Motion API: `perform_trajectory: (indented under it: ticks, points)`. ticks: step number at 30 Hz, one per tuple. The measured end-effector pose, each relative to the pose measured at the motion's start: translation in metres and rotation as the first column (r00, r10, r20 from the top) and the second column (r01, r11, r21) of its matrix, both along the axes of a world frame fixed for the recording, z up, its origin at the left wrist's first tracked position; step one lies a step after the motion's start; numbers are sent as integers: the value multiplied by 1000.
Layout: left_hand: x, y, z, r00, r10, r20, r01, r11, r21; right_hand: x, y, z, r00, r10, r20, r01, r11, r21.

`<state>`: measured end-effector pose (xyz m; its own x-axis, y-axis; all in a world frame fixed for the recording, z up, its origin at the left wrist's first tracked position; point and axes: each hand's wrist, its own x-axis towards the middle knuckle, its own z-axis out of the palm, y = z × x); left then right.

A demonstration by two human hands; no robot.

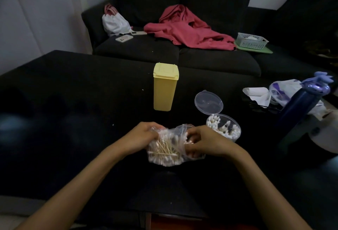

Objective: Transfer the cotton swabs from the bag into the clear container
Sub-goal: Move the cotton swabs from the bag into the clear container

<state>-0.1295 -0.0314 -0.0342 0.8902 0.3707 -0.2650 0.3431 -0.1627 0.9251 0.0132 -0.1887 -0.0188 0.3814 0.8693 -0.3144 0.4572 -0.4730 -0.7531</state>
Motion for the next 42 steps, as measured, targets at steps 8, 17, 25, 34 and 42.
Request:
perform_trajectory:
  ticks: [8,17,25,34,42]
  points:
    - [2,-2,2,999,-42,-14,42,999,-8,-6,10,-7,959,-56,278,33,996,84]
    - [2,-1,-5,990,131,45,-131,991,-17,2,2,-6,949,-151,277,147,988,35]
    - [4,-5,-15,982,178,55,-181,983,46,-1,4,0,958,-138,251,117,989,95]
    - [5,-7,0,981,176,77,-167,980,-112,-4,-2,13,975,-152,163,116,971,211]
    - [7,-8,-6,946,305,106,-284,942,-181,-6,1,12,959,-155,239,98,967,234]
